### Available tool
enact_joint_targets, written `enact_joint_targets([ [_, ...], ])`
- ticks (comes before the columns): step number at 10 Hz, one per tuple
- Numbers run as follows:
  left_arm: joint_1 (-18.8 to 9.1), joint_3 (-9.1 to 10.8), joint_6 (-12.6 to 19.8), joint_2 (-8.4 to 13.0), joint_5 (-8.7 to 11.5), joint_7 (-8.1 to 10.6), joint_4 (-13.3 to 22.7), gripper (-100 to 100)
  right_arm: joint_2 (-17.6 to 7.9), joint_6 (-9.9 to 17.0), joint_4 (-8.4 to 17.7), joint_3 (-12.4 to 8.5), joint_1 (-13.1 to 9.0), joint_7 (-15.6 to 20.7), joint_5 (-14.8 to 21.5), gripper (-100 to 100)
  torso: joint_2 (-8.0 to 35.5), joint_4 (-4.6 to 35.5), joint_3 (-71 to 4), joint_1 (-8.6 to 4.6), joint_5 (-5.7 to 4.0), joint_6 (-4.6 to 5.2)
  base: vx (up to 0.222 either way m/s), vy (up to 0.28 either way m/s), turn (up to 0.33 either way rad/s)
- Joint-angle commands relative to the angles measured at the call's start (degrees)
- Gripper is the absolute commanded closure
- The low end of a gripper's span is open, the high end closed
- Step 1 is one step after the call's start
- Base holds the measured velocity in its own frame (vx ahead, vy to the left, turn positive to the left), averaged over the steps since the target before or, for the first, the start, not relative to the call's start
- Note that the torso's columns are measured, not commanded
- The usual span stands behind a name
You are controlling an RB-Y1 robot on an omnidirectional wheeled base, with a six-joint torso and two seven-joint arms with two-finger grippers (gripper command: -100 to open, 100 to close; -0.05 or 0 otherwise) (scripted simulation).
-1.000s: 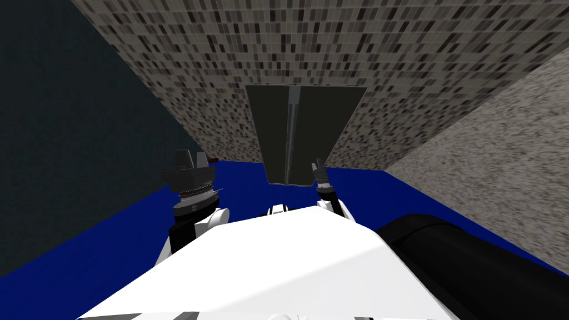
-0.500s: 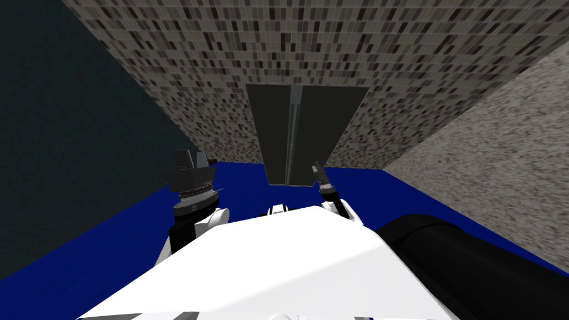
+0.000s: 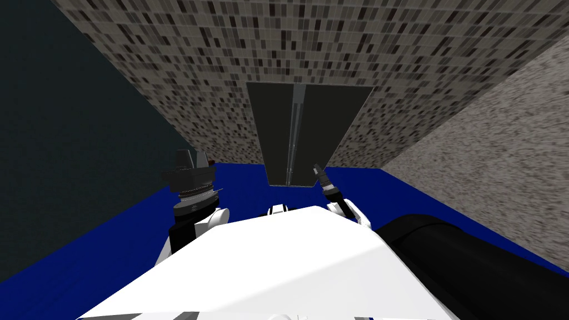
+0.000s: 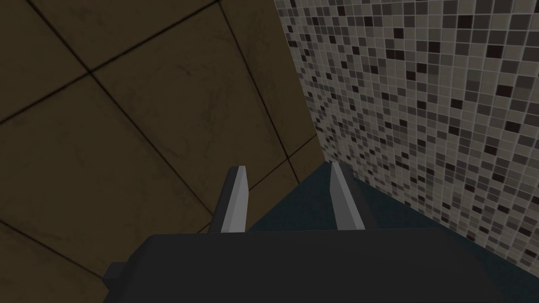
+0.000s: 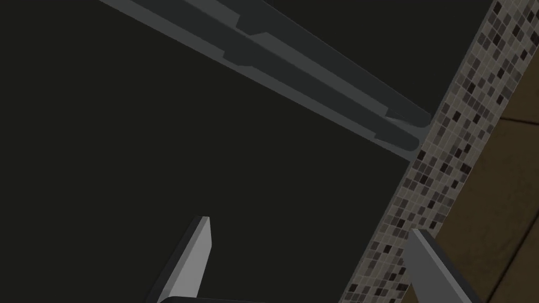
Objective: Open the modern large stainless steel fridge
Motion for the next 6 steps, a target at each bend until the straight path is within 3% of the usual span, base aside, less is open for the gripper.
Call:
enact_joint_targets([
  [1, 0.0, 0.0, 0.0, 0.0, 0.0, 0.0, 0.0, 0, -4.6, 0.4, 1.9, -0.7, 0.3, 0.6, -0.2, -100, -0.1, 0.0, 0.0, 0.03, 0.0, 0.01, 0.057, 0.069, -0.035],
  [6, 0.0, 0.0, 0.0, 0.0, 0.0, 0.0, 0.0, 0, -13.0, 0.7, 7.5, -2.4, 1.4, 2.5, -0.6, -100, 0.0, 0.0, 0.0, 0.02, 0.01, 0.0, 0.059, 0.08, -0.051],
])
